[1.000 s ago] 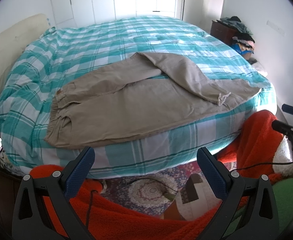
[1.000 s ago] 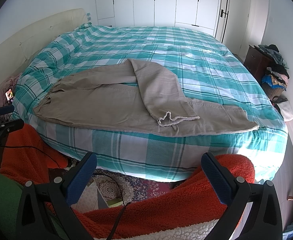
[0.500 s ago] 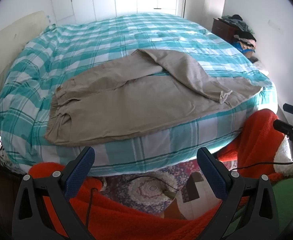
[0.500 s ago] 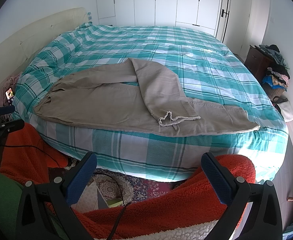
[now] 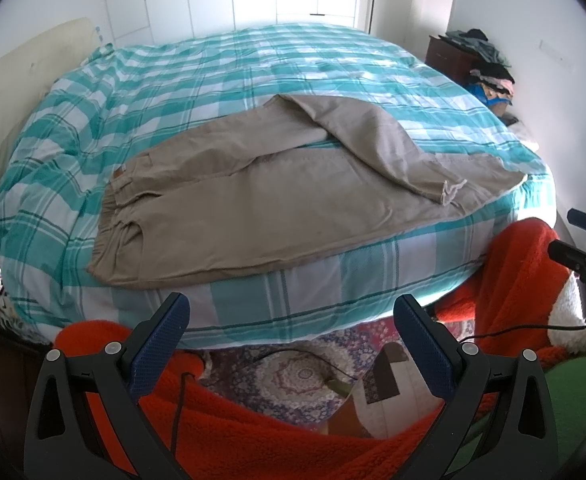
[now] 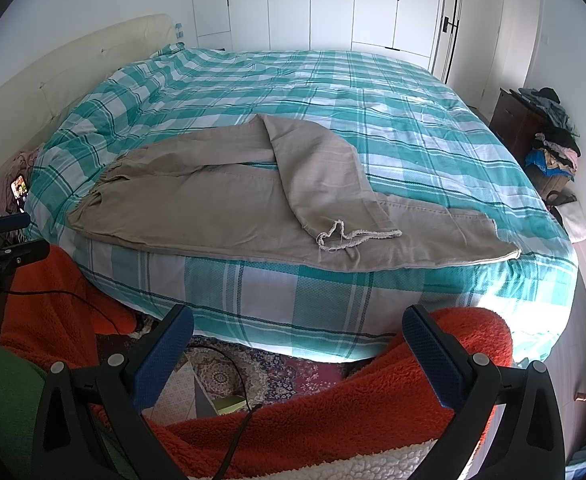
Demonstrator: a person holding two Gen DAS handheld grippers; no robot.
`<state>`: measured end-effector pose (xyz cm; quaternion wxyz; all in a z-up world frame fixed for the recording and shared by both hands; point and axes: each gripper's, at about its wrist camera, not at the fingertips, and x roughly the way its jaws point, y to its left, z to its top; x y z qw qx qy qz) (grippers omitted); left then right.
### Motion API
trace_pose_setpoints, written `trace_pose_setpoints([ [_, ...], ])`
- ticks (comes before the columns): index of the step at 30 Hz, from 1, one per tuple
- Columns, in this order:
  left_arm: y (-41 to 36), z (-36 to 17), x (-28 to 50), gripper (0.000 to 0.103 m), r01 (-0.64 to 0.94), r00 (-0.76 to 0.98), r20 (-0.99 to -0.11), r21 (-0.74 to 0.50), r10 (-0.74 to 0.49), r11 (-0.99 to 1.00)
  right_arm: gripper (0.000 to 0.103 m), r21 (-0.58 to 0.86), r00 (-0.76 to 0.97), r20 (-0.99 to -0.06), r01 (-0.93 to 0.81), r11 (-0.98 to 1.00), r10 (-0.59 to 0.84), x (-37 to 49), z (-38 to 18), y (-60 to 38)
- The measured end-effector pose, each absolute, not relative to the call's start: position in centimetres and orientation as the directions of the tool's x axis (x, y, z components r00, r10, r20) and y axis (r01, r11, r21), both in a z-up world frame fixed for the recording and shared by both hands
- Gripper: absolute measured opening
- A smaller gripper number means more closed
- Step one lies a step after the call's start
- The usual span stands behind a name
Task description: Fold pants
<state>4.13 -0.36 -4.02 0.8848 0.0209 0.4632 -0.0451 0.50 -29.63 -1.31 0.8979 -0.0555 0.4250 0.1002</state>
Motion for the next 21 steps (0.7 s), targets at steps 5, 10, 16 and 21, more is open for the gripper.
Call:
trace_pose_setpoints([
  [5, -0.37, -4.04, 4.12, 0.102, 0.100, 0.567, -0.822, -0.006, -0.061, 0.995, 0.103, -0.014, 0.618, -0.775, -0.227, 0.974, 0.133, 0.44, -1.35, -29.53],
  [10, -0.58, -4.11, 4.00, 0.102, 0.107, 0.568, -0.820, -0.015, -0.074, 0.994, 0.103, -0.015, 0.619, -0.774, -0.228, 0.974, 0.133, 0.52, -1.30, -29.65],
  [16, -0.91, -3.91, 3.97, 0.102, 0.125, 0.574, -0.814, -0.022, -0.090, 0.992, 0.103, -0.014, 0.619, -0.774, -0.227, 0.974, 0.133, 0.47, -1.33, -29.55],
  [21, -0.54, -4.29, 4.29, 0.102, 0.103, 0.556, -0.828, -0.021, -0.075, 0.995, 0.103, -0.015, 0.619, -0.774, -0.228, 0.973, 0.133, 0.52, -1.48, -29.46],
])
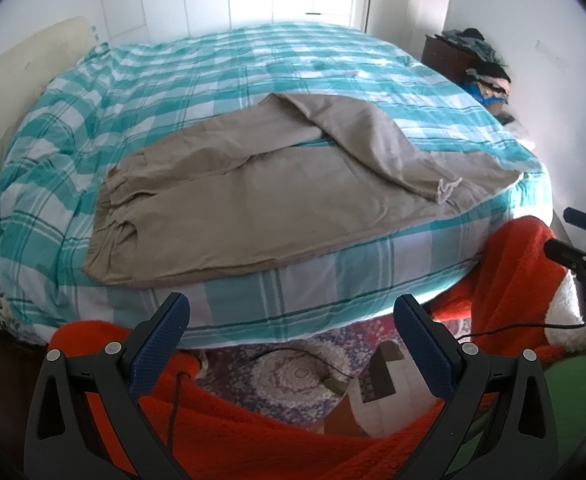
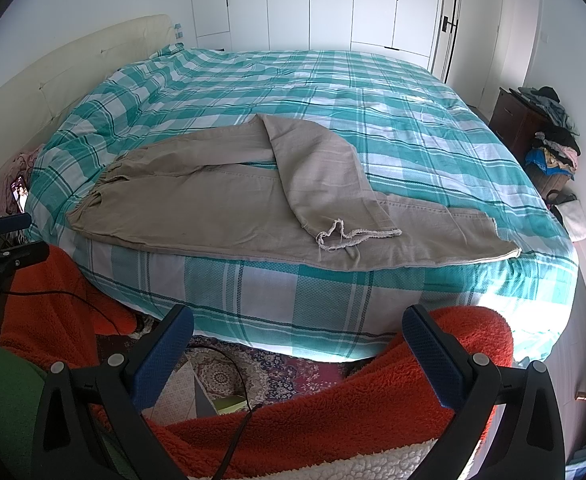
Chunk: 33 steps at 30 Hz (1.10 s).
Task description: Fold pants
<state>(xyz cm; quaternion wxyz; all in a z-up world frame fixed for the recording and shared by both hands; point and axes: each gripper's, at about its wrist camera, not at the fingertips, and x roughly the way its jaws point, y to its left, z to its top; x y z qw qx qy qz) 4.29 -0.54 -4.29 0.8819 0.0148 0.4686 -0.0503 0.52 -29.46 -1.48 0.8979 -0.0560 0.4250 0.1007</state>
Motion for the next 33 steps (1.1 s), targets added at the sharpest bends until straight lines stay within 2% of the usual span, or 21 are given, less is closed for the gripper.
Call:
trace_pose_setpoints([
  [6, 0.35, -4.46, 4.43, 0.102, 0.071, 0.544, -0.835, -0.053, -0.083, 0.996, 0.103, -0.014, 0.618, -0.774, -0.228, 0.974, 0.134, 0.54, -1.47, -29.48],
  [33, -0.12, -4.55, 4.42, 0.102, 0.088, 0.544, -0.834, -0.050, -0.090, 0.995, 0.103, -0.015, 0.618, -0.775, -0.228, 0.973, 0.133, 0.61, -1.55, -29.58],
])
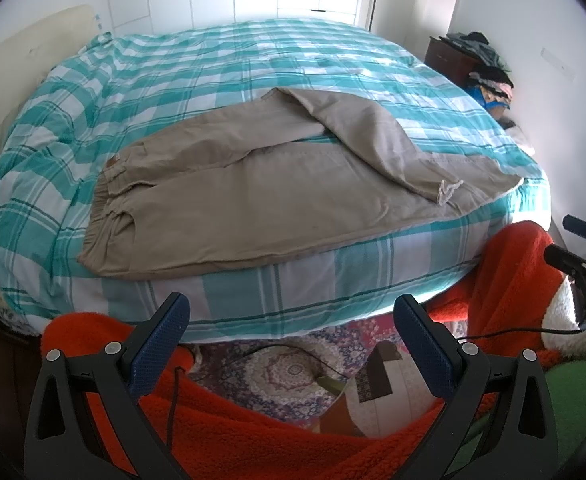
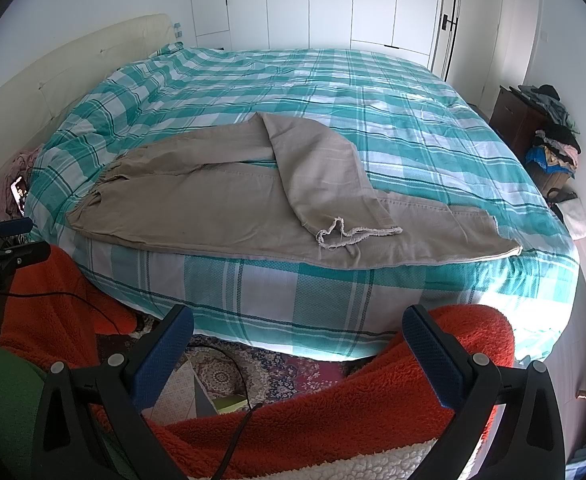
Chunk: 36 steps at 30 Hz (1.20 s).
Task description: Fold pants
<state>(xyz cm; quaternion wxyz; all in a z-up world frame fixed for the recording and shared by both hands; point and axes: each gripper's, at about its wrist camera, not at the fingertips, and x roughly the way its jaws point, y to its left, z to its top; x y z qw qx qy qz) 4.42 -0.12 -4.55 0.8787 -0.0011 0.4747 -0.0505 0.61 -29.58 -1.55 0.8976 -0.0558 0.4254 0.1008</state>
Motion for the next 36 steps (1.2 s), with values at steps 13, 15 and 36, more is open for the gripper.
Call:
trace_pose_setpoints([
  [13, -0.40, -4.51, 4.45, 0.102, 0.109, 0.546, -0.832, -0.047, -0.099, 0.993, 0.103, -0.014, 0.616, -0.776, -0.229, 0.973, 0.134, 0.60, -1.68, -29.56],
  [15, -0.49, -4.47, 4.46, 0.102, 0.116, 0.545, -0.832, -0.044, -0.101, 0.992, 0.103, -0.013, 0.616, -0.776, -0.228, 0.973, 0.134, 0.61, -1.67, -29.57],
  [36, -0.60, -4.84, 5.26, 0.102, 0.126, 0.527, -0.843, -0.052, -0.111, 0.991, 0.103, -0.010, 0.610, -0.780, -0.229, 0.973, 0.135, 0.71, -2.28, -29.39],
])
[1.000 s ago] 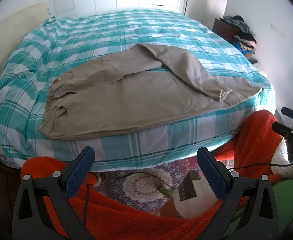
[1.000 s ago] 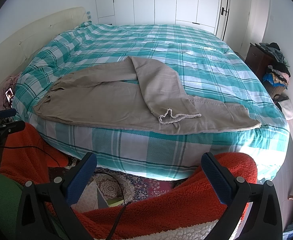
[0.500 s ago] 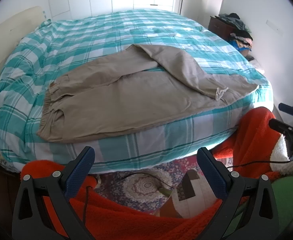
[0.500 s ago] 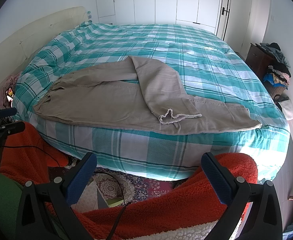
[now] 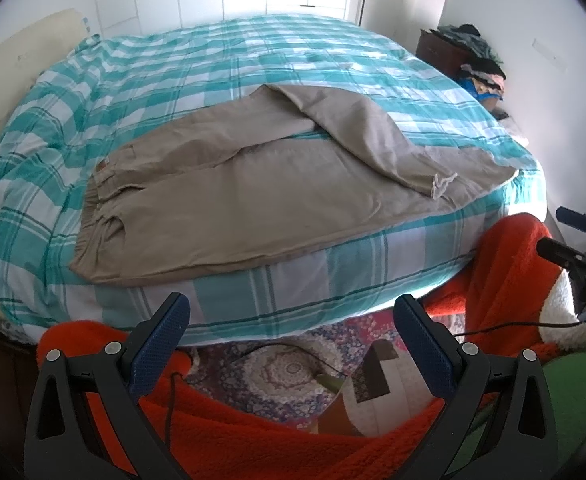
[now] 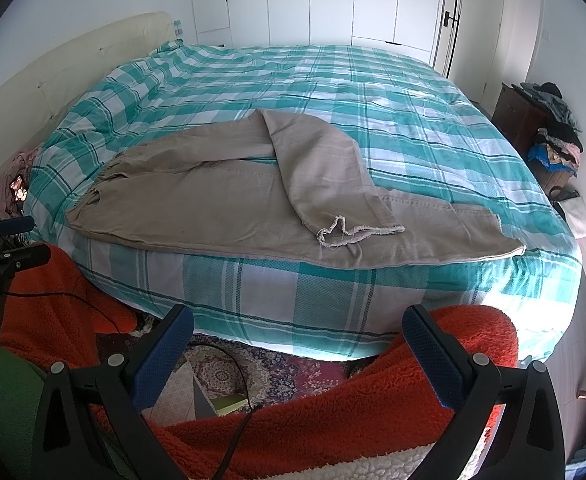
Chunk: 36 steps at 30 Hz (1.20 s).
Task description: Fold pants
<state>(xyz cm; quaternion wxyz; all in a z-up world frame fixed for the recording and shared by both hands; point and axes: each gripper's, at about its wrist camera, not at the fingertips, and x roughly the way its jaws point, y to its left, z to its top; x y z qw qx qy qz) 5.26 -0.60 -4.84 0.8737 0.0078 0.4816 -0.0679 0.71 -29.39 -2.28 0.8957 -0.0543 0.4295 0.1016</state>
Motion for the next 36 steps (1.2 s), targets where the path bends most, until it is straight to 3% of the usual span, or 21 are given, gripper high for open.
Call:
trace_pose_setpoints([
  [18, -0.8, -5.0, 5.3, 0.102, 0.132, 0.525, -0.844, -0.041, -0.105, 0.990, 0.103, -0.003, 0.600, -0.788, -0.226, 0.974, 0.137, 1.3, -2.8, -29.5],
  [29, 1.3, -4.2, 9.1, 0.102, 0.093, 0.622, -0.782, 0.031, -0.034, 0.995, 0.103, 0.015, 0.645, -0.749, -0.213, 0.977, 0.152, 3.1, -1.6, -31.0],
  [36, 2.2, -6.6, 13.2, 0.102, -0.004, 0.539, -0.841, 0.051, 0.045, 0.999, 0.103, 0.041, 0.637, -0.745, -0.252, 0.967, 0.197, 5.5, -2.1, -30.7],
])
